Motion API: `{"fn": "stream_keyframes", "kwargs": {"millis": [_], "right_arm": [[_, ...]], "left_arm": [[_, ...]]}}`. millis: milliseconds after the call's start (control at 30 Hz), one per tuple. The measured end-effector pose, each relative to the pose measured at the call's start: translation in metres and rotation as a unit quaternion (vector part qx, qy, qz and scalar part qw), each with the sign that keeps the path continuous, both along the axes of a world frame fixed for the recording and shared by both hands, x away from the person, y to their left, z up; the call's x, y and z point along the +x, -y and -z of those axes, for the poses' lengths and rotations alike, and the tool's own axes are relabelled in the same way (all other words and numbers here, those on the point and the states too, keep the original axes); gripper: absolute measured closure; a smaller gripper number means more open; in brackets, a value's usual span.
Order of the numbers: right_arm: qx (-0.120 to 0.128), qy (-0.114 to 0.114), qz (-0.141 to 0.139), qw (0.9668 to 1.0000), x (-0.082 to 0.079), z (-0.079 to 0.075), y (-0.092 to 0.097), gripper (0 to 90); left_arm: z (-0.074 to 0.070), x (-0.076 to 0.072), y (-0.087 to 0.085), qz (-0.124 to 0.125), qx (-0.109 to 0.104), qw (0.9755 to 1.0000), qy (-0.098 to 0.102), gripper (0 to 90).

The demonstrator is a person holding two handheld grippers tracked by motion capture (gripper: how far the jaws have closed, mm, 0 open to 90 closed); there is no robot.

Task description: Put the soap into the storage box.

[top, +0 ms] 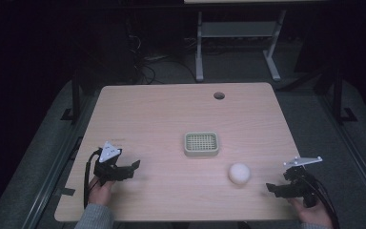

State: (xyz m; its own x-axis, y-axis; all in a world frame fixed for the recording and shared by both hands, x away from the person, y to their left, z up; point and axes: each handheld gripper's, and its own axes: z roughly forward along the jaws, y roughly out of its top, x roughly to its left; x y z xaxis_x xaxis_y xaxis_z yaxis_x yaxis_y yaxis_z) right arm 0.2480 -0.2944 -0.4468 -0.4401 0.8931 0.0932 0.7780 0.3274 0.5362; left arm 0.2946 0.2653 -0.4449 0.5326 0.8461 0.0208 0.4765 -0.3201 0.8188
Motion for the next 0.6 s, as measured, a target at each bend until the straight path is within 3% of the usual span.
{"fn": "stream_keyframes", "kwargs": {"millis": [100, 600], "right_arm": [[0.0, 0.004, -0.003, 1.0, 0.001, -0.003, -0.002, 18.9], [-0.015, -0.008, -0.039, 0.9991, 0.009, -0.019, -0.02, 19.4]], "left_arm": [[0.0, 0.0, 0.0, 0.003, 0.007, 1.0, -0.003, 14.8], [-0.001, -0.001, -0.001, 0.0, 0.001, 1.0, 0.002, 14.9]]}}
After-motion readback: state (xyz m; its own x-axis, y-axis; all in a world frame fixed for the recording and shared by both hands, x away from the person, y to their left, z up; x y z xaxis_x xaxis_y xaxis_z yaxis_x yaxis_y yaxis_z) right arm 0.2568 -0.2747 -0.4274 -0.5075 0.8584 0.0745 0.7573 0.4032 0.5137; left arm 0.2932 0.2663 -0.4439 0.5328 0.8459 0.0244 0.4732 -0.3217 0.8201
